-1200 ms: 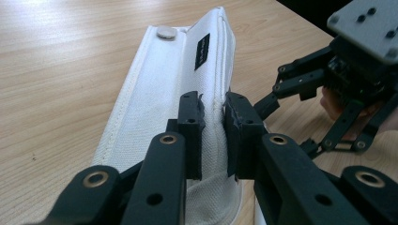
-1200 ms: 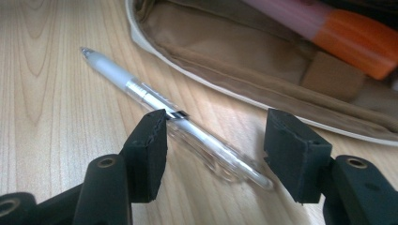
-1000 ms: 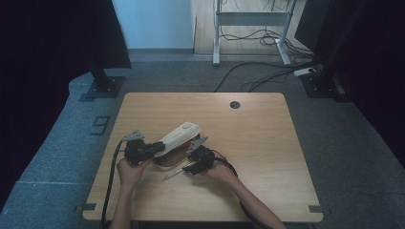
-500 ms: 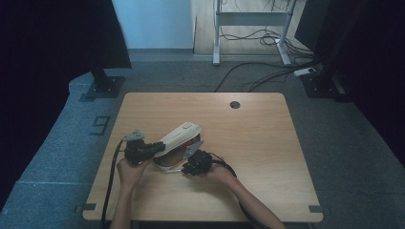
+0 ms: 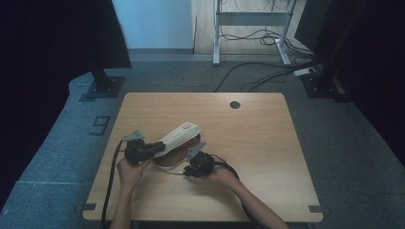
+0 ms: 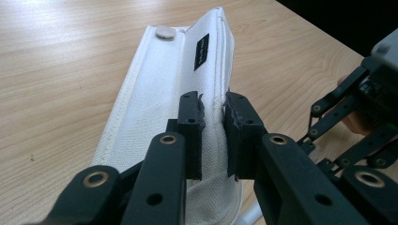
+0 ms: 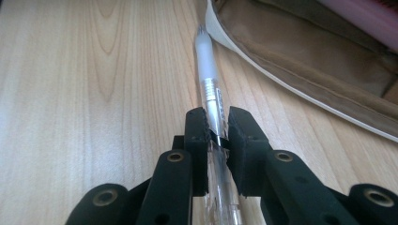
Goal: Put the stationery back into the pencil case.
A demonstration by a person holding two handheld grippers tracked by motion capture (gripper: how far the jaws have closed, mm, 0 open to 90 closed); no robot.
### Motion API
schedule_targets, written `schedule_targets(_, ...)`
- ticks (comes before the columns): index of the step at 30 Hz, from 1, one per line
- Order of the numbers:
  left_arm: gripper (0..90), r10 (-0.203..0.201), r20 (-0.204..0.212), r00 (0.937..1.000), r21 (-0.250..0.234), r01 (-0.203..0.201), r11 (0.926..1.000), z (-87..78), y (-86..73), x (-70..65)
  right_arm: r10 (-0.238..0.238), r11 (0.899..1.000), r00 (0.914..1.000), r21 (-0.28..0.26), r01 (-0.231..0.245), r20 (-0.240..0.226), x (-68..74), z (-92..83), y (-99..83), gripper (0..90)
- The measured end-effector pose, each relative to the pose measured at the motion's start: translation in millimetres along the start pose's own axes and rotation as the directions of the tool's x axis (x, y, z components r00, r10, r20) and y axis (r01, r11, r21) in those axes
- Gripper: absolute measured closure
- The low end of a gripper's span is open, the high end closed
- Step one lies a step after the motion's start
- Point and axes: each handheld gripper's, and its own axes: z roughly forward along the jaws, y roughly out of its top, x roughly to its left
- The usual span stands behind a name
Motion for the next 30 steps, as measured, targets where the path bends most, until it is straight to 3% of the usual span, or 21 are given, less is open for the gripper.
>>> schedule_targets(15,77.6,0.000,-0.001,1.0000,0.000,0.000,1.0000,0.2,0.1,-0.6,0.032,0.999,0.9987,-0.042,-0.030,0.040,0.5,-39.1,-7.5,77.0)
schedule_targets(22,77.7,0.002,-0.001,1.0000,0.000,-0.002,1.0000,0.1,0.5,-1.4,0.076,0.995,0.9922,-0.070,-0.070,0.099,-10.9,-53.4,-10.1,77.0)
schedule_targets(30,77.9,-0.001,0.000,1.0000,-0.006,0.001,1.0000,-1.1,1.3,-3.0,0.119,0.991,0.9826,-0.085,-0.107,0.143,-26.1,-55.7,-8.1,77.0)
